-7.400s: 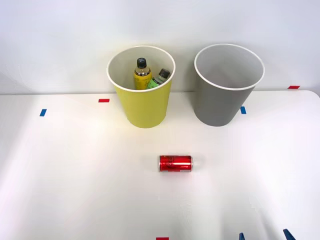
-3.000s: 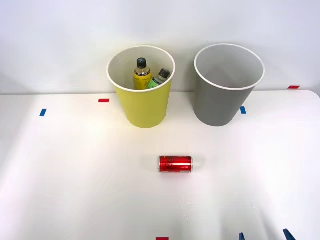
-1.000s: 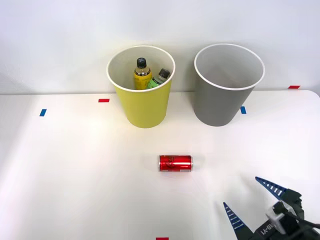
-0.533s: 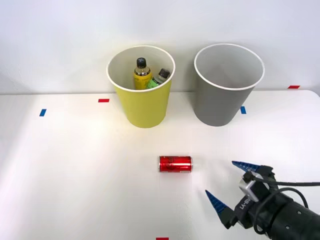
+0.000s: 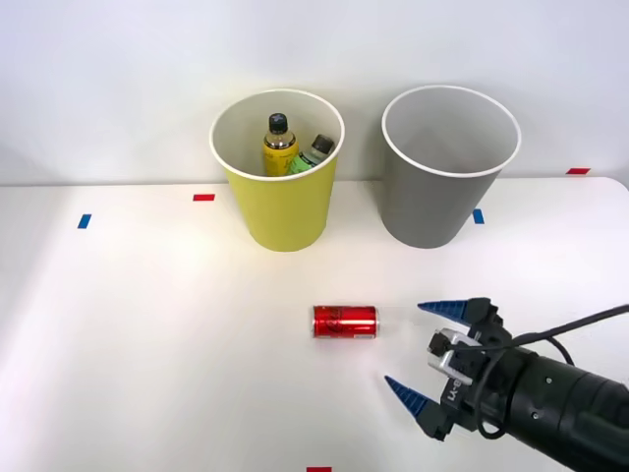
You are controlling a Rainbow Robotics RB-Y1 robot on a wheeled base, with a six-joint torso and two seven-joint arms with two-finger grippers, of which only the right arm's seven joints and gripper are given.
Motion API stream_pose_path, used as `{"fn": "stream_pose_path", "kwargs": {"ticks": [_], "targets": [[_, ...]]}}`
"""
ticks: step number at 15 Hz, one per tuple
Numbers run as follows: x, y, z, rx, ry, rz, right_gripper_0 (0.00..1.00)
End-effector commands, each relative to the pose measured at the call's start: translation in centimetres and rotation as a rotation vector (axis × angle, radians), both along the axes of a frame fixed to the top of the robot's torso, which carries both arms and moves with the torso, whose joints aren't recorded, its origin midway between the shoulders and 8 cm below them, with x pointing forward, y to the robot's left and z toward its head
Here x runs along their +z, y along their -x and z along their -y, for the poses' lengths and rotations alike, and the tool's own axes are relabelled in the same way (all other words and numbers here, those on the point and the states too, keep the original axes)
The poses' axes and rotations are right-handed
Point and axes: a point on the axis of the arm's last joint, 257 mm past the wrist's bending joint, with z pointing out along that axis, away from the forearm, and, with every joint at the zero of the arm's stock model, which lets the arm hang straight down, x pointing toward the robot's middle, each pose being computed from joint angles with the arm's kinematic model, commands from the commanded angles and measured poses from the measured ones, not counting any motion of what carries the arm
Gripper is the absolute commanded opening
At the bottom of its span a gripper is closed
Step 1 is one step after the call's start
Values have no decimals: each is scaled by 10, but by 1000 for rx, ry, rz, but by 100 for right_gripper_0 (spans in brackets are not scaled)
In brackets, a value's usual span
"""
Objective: Put cans in the gray bin, plastic bottles in the light green bin
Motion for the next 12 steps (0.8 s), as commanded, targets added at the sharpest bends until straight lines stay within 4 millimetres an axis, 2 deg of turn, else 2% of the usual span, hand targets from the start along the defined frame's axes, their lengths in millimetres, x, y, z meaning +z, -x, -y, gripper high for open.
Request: {"fn": "stream_pose_path", "kwargs": {"ticks": [1,4,7,9,12], "targets": [[-12,-2,-7,19,70,-67,100],[-13,-5,-23,49,128,-121,100],[-5,-15,-29,90,244,-161,100],[-2,-14,-33,137,287,-191,100],[-8,-19,-38,210,314,-233,100]]}}
